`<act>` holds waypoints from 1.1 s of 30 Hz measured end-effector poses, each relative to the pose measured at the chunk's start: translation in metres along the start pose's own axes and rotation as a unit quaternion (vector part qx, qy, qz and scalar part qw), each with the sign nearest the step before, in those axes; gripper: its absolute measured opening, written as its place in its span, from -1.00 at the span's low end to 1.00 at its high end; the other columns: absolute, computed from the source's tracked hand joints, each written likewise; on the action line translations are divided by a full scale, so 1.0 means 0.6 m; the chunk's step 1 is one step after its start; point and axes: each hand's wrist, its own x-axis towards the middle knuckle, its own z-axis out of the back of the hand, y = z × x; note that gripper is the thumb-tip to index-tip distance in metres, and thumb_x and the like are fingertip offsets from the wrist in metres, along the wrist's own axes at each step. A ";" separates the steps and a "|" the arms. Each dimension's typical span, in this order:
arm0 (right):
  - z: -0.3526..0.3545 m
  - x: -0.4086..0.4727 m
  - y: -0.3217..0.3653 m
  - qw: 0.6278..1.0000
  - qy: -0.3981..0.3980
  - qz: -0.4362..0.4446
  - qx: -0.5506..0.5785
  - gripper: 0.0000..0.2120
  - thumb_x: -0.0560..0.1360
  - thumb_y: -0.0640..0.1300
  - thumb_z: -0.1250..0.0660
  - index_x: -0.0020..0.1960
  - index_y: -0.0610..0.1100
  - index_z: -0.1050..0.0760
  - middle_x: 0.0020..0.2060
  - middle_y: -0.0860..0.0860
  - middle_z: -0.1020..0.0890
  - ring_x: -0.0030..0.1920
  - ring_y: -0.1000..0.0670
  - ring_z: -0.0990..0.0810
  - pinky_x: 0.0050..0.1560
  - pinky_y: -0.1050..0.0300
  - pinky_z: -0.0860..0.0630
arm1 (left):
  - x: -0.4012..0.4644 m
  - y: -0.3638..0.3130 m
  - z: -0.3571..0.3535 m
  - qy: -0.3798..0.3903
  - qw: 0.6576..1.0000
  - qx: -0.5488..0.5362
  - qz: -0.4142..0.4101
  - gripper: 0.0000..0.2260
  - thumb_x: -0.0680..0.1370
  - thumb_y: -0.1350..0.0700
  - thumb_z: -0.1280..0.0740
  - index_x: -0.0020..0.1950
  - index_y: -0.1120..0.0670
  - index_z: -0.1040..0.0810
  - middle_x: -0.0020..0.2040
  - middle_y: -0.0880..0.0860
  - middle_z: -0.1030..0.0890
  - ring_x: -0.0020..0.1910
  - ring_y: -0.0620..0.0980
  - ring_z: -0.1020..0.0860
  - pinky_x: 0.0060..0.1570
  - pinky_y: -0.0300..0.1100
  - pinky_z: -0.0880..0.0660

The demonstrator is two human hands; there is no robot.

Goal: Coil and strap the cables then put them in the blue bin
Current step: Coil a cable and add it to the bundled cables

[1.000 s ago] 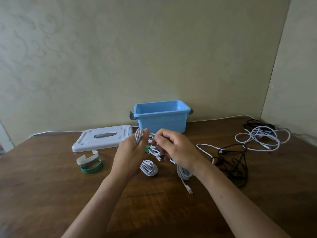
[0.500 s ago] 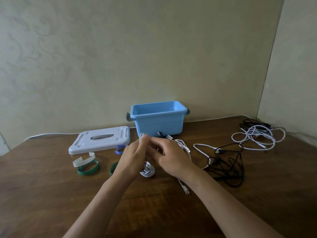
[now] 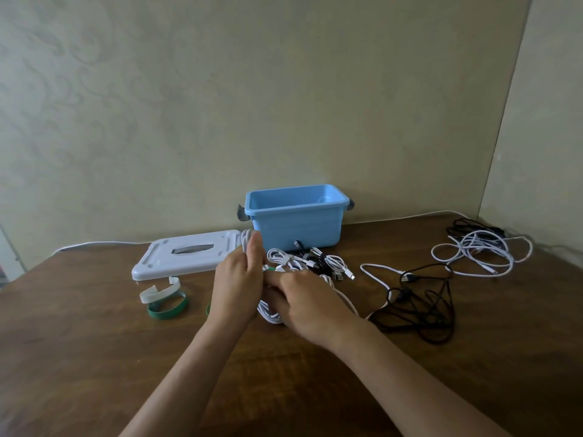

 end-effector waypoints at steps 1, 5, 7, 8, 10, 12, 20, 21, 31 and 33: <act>-0.001 0.001 -0.002 1.000 -0.005 -0.005 -0.011 -0.81 0.67 -0.01 -0.22 0.20 0.07 -0.57 -0.04 -0.07 -0.70 -0.04 -0.11 -0.62 -0.10 0.04 -0.44 | -0.001 0.000 -0.002 0.004 1.000 0.001 0.002 -0.53 0.70 -0.04 -0.05 -0.28 0.20 -0.44 -0.37 0.13 -0.54 -0.29 0.06 -0.51 -0.22 0.02 -0.38; -0.003 0.000 -0.009 0.999 -0.014 -0.023 -0.041 -0.80 0.66 -0.03 -0.23 0.13 0.04 -0.63 -0.09 -0.02 -0.71 -0.07 -0.05 -0.64 -0.13 0.15 -0.37 | -0.006 0.001 -0.010 0.007 1.000 -0.016 -0.005 -0.53 0.68 -0.08 -0.10 -0.27 0.19 -0.48 -0.25 0.11 -0.52 -0.21 0.04 -0.50 -0.15 0.01 -0.39; -0.005 0.000 -0.009 0.999 -0.016 -0.025 -0.043 -0.79 0.67 -0.03 -0.23 0.11 0.01 -0.64 -0.11 -0.02 -0.71 -0.09 -0.04 -0.64 -0.14 0.16 -0.38 | -0.006 0.002 -0.014 0.015 1.000 -0.021 -0.004 -0.59 0.68 -0.09 -0.11 -0.28 0.07 -0.46 -0.15 0.03 -0.45 -0.14 -0.06 -0.47 -0.09 -0.08 -0.34; -0.006 0.000 -0.009 0.999 -0.017 -0.028 -0.043 -0.77 0.67 0.00 -0.22 0.10 0.00 -0.64 -0.11 -0.03 -0.71 -0.10 -0.04 -0.64 -0.13 0.14 -0.41 | -0.004 0.004 -0.015 0.011 1.000 -0.021 -0.005 -0.60 0.68 -0.10 -0.11 -0.27 0.04 -0.46 -0.17 0.02 -0.46 -0.16 -0.06 -0.47 -0.12 -0.09 -0.35; -0.004 0.003 -0.007 0.997 -0.019 -0.039 -0.058 -0.69 0.68 0.10 -0.18 0.09 -0.02 -0.64 -0.10 -0.05 -0.71 -0.09 -0.06 -0.65 -0.10 0.07 -0.49 | -0.002 0.008 -0.012 -0.008 0.999 -0.034 -0.001 -0.55 0.67 -0.13 -0.09 -0.31 0.06 -0.51 -0.31 0.01 -0.56 -0.30 -0.09 -0.52 -0.26 -0.18 -0.40; 0.003 0.007 -0.009 0.994 -0.006 -0.052 -0.091 -0.61 0.69 0.15 -0.12 0.05 -0.06 -0.62 -0.09 -0.06 -0.70 -0.09 -0.07 -0.63 -0.11 0.04 -0.45 | 0.000 0.008 -0.005 -0.032 0.996 -0.082 0.016 -0.45 0.67 -0.15 -0.08 -0.41 0.05 -0.55 -0.42 0.04 -0.60 -0.41 -0.13 -0.55 -0.33 -0.25 -0.45; 0.021 0.009 -0.044 0.995 0.044 -0.057 -0.072 -0.65 0.70 0.15 -0.08 -0.17 0.06 -0.44 -0.30 0.14 -0.50 -0.19 0.07 -0.53 -0.16 0.07 -0.34 | 0.001 -0.023 0.013 0.039 0.888 -0.437 0.135 -0.56 0.65 -0.16 -0.18 -0.32 0.08 -0.42 -0.45 0.07 -0.35 -0.53 0.02 -0.39 -0.46 -0.14 -0.40; 0.021 0.009 -0.045 0.994 0.052 -0.049 -0.084 -0.62 0.69 0.19 -0.08 -0.19 0.05 -0.45 -0.30 0.13 -0.50 -0.20 0.08 -0.51 -0.19 0.08 -0.33 | 0.001 -0.022 0.012 0.059 0.890 -0.433 0.131 -0.56 0.64 -0.17 -0.19 -0.32 0.08 -0.43 -0.46 0.06 -0.30 -0.55 0.00 -0.30 -0.48 -0.15 -0.31; 0.086 0.012 -0.082 0.983 -0.069 -0.168 0.009 -0.64 0.63 0.17 -0.25 -0.18 -0.03 -0.61 -0.32 0.00 -0.61 -0.34 0.08 -0.49 -0.31 0.09 -0.33 | 0.010 -0.019 0.043 0.170 0.977 -0.124 0.026 -0.63 0.57 -0.14 -0.25 -0.13 0.13 -0.64 -0.44 0.03 -0.56 -0.59 -0.11 -0.39 -0.57 -0.20 -0.38; 0.088 0.015 -0.082 0.977 -0.102 -0.169 0.076 -0.63 0.63 0.17 -0.26 -0.21 -0.03 -0.61 -0.33 -0.07 -0.61 -0.38 0.09 -0.45 -0.33 0.10 -0.31 | 0.010 -0.011 0.032 0.156 0.986 -0.057 0.020 -0.64 0.59 -0.16 -0.25 -0.16 0.06 -0.67 -0.42 -0.03 -0.62 -0.56 -0.15 -0.44 -0.52 -0.23 -0.42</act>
